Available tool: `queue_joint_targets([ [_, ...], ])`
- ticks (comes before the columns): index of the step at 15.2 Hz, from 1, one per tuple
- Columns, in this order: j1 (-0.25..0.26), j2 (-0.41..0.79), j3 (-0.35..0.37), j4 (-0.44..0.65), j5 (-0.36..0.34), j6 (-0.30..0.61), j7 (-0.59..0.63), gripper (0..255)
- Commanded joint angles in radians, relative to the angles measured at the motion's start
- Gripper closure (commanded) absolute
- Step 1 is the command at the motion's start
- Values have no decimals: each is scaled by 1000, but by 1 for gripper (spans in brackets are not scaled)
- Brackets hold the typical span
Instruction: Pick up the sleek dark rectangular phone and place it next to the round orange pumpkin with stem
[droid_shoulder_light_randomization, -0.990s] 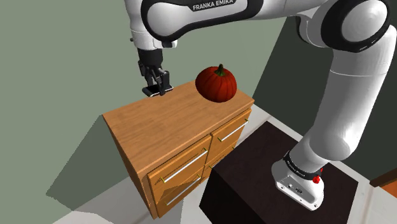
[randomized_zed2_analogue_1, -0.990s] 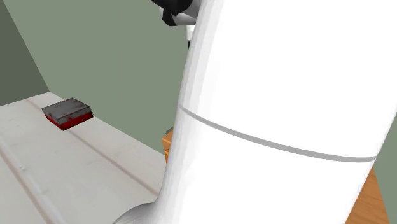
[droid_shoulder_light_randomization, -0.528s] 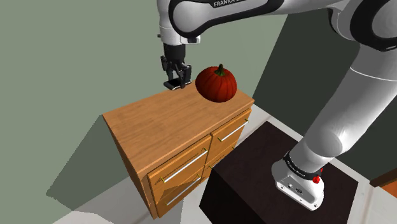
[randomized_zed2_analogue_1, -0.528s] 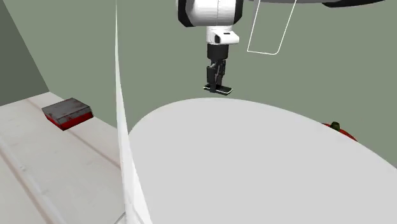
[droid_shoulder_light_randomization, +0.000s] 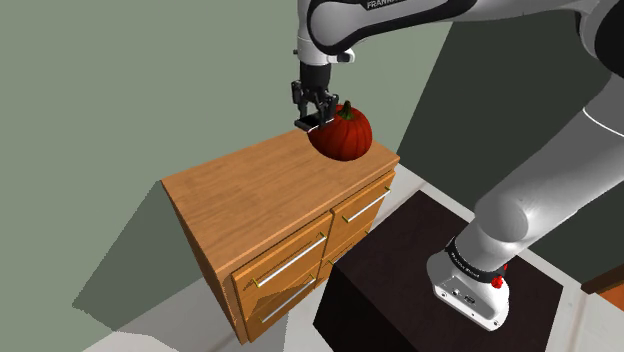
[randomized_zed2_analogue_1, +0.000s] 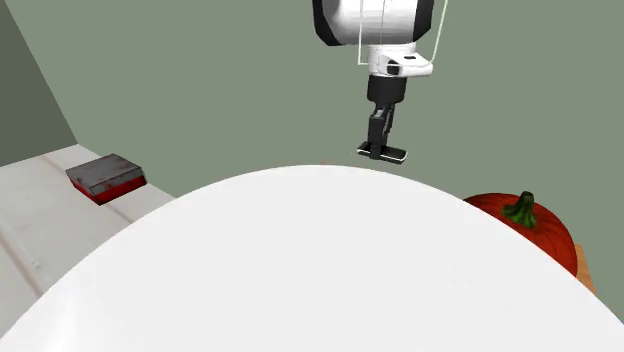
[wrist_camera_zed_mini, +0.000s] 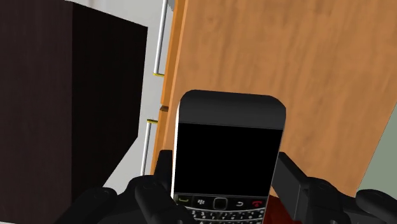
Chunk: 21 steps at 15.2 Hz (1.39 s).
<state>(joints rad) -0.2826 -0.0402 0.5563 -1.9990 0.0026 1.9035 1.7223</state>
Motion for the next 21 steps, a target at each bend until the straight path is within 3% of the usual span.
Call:
queue_joint_targets([
  [1, -23, -34, -27, -38, 15, 9, -60, 255],
  [11, -129, -135, -178, -149, 28, 29, -325, 255],
  [21, -238, -124, -324, -148, -14, 42, -561, 255],
])
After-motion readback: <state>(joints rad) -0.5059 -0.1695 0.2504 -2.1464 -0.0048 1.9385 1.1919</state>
